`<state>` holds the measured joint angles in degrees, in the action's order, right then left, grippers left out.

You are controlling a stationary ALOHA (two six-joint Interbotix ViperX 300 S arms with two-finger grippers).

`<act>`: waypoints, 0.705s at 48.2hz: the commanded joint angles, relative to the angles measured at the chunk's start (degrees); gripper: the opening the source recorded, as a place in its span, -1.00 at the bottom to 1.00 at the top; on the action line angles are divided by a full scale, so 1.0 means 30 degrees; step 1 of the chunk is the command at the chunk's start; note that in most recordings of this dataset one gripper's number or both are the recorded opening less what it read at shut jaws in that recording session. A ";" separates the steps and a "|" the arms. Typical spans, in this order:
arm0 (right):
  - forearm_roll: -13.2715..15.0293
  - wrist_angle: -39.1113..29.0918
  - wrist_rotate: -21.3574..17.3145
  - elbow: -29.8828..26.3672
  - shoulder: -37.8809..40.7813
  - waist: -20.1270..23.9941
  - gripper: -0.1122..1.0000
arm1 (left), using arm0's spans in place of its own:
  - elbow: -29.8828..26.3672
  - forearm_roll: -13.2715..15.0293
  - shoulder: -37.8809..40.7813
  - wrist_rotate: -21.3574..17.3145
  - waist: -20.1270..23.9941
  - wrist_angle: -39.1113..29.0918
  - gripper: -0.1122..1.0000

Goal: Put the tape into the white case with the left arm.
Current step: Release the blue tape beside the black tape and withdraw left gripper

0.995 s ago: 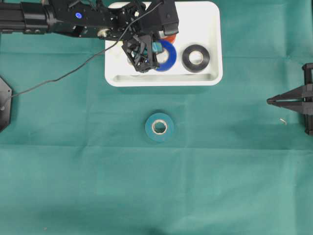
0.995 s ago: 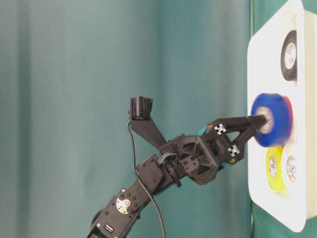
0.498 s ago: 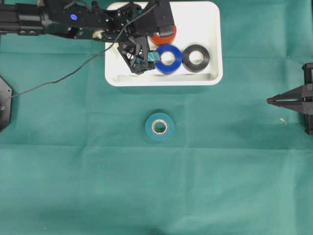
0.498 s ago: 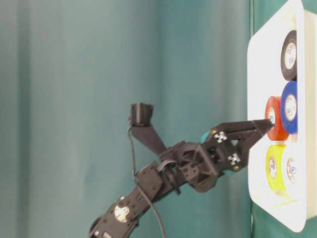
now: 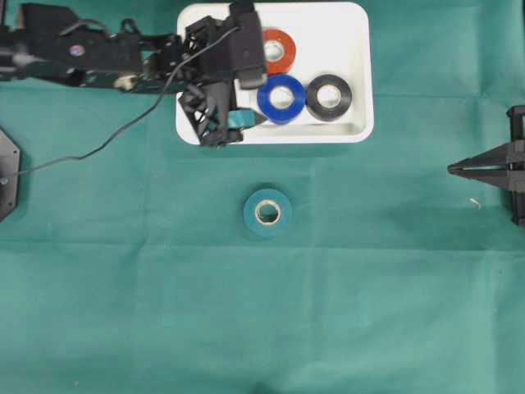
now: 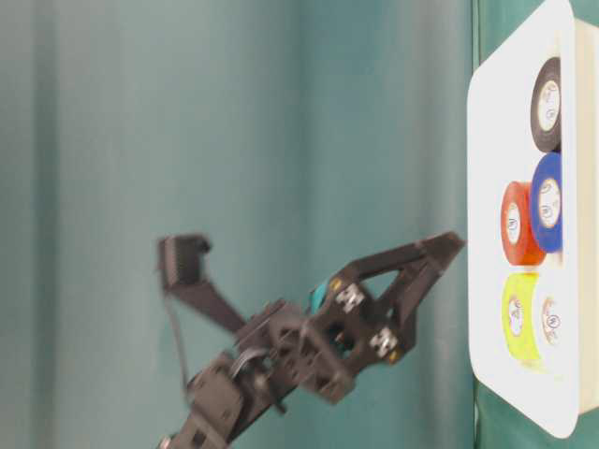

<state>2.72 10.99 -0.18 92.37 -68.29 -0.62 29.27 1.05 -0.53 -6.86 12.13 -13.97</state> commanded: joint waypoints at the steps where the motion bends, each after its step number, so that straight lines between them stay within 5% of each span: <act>1: 0.0059 0.0176 -0.0029 -0.0146 0.0117 0.0000 -0.97 | 0.0469 0.0059 -0.1436 0.0059 -0.0410 0.0703 0.75; 34: 0.0059 0.0176 -0.0029 -0.0146 0.0117 0.0000 -0.97 | 0.7705 0.0146 -0.8232 0.0996 -0.3047 0.4570 0.75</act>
<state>2.90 10.99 -0.18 92.37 -68.20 -0.62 51.24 1.32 -22.32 -3.96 3.34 -1.32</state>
